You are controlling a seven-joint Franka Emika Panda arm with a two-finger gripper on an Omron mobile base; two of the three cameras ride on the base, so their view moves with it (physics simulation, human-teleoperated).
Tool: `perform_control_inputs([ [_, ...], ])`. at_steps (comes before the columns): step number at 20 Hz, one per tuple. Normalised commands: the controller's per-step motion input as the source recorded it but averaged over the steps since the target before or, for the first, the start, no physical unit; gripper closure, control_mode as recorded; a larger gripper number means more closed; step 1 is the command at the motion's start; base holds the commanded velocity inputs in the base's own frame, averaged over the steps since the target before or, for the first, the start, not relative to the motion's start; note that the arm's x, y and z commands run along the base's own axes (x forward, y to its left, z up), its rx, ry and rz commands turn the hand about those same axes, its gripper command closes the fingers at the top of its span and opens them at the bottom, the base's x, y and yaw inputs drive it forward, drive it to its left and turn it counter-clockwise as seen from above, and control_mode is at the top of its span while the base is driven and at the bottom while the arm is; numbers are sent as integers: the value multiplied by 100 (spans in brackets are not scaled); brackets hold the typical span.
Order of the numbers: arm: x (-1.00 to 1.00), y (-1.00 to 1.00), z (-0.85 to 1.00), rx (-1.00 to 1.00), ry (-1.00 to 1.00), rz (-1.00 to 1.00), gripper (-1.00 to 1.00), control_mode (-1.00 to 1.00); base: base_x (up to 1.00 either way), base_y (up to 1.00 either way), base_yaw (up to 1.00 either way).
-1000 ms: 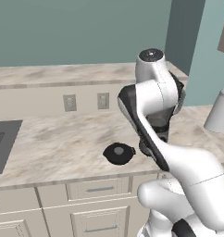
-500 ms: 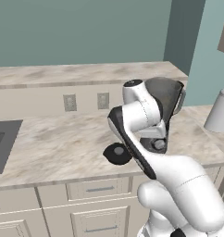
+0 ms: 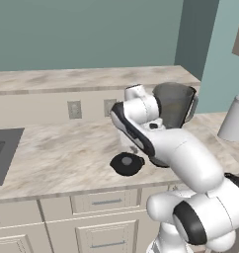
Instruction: Grab the onion and lemon from the fridge, place them in the blender, close the lid, and turn on the blender to create a marinade.
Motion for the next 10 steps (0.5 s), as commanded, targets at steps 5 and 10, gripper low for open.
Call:
perform_control_inputs([
  [5, 21, 2, -63, 0, 0, 4, -100, -100, 0, 0, 0],
  [10, 38, 6, -43, 0, 0, 8, -100, -100, 0, 0, 0],
])
